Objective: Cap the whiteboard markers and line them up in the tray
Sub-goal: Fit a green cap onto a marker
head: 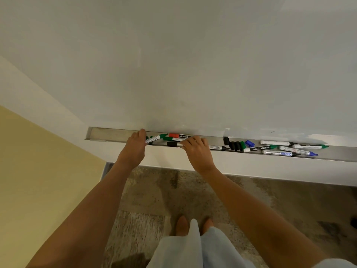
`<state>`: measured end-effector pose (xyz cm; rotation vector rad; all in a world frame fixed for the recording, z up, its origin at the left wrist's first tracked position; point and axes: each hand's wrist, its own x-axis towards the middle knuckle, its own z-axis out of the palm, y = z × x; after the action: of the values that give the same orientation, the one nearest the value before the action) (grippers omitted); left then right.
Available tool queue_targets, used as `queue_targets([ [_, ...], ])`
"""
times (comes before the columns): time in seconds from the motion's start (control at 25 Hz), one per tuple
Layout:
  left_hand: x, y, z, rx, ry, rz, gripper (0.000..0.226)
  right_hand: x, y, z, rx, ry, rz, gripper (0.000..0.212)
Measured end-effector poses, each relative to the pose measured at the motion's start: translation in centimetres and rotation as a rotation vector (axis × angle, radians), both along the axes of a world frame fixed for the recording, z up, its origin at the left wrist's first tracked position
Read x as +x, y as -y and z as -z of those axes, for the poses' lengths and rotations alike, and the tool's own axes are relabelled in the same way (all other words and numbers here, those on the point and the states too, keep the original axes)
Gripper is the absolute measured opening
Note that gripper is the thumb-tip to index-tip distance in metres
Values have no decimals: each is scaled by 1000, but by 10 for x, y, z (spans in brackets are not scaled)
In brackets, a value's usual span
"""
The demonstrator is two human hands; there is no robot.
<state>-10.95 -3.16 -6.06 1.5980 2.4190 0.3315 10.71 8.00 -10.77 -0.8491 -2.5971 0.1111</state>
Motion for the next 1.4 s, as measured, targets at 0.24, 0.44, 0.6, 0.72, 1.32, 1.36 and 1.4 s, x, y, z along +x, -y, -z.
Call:
queue_targets([
  [0.24,-3,24,6,86,118,-189,33,-42,3,-9,-106,12,-105,25],
  [0.44,-9,36,10,145,180,-265,21,-68,5,-14,-199,9,-154,12],
  [0.6,-11,42,9,194,254,-334,20,-99,11,-20,-289,54,-316,22],
  [0.72,-11,46,8,210,301,-358,17,-115,12,-19,-238,167,-423,31],
  [1.32,1,58,29,128,527,-370,10,-111,13,-23,-560,-336,-189,14],
  [1.36,3,57,30,114,544,-339,10,-105,15,-24,-688,-448,-116,16],
  [1.4,6,56,31,101,549,-306,11,-98,17,-25,-770,-533,-67,17],
])
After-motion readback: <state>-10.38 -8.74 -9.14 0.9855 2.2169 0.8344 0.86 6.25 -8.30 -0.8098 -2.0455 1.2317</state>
